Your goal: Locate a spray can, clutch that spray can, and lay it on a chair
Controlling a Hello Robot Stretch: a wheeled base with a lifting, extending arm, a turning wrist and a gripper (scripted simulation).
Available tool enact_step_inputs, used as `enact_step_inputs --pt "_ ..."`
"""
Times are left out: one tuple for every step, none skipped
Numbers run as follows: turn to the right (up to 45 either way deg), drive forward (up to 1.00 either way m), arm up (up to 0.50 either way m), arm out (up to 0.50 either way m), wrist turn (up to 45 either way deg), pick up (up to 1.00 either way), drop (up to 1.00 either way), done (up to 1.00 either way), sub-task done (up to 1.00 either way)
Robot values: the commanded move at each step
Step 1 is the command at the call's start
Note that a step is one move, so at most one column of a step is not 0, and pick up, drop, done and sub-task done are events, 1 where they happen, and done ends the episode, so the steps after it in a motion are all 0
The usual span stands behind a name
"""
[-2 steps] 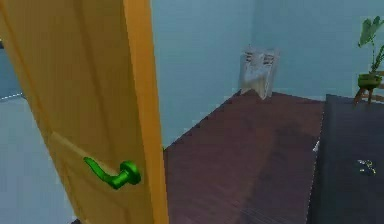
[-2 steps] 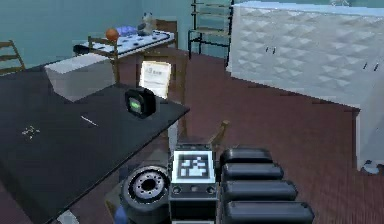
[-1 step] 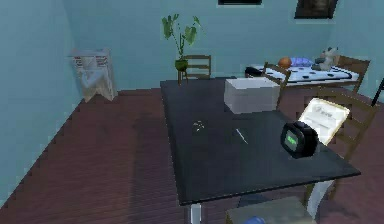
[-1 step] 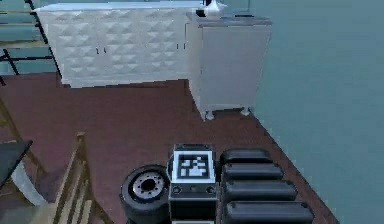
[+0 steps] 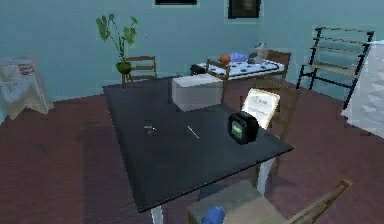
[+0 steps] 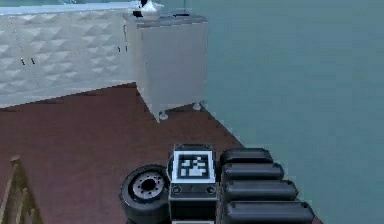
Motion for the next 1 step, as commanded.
enact_step_inputs --pt "-45.0 0.00 0.00 0.00 0.0 0.00 0.00 0.00 0.00"
